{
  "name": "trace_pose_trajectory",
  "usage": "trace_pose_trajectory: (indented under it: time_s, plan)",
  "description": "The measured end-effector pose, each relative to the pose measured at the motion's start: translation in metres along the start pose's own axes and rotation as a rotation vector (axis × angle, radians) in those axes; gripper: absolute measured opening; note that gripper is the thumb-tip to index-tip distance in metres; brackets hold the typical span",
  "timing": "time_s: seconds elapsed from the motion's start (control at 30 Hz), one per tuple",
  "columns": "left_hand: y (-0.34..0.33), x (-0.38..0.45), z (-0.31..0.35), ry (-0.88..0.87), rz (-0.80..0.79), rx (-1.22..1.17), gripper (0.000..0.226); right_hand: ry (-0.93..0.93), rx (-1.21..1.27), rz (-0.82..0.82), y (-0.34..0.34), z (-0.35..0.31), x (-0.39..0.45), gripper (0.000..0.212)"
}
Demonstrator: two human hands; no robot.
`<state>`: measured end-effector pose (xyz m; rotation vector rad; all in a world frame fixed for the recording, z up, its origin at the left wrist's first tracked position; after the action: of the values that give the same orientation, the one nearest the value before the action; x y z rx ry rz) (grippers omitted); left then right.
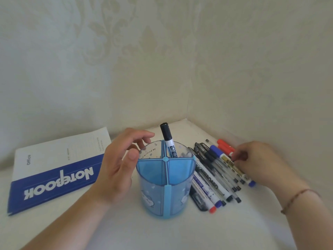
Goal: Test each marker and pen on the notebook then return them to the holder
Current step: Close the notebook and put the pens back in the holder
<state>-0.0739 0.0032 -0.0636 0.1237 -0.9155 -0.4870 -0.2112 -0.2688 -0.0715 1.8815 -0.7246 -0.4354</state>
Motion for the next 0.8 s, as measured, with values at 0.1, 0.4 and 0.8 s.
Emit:
trace_pose_trajectory:
  time_s: [0.1,0.4,0.8]
  plan:
    - [0.002,0.001,0.001,-0.030,0.028,0.013,0.070,0.012,-0.020,0.020,0.001,-0.002,-0.002,0.020]
    - [-0.003,-0.001,0.008,-0.125,-0.094,0.053,0.068,0.067,0.031,-0.103,-0.008,-0.005,-0.004,0.025]
    - [0.006,0.001,-0.004,-0.080,-0.091,0.060,0.063,0.279,0.022,-0.101,-0.021,-0.049,-0.028,0.019]
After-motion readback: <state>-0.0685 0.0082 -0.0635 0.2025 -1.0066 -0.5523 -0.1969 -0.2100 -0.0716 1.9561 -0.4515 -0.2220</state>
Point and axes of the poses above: each hand's wrist, its own x-axis towards the middle knuckle, its own y-axis out of the back of the hand, z = x × y, the point moved 5 cm from there along x, towards the middle knuckle, and after that the axes turned 3 degrees about x, right-handed, at the moved point
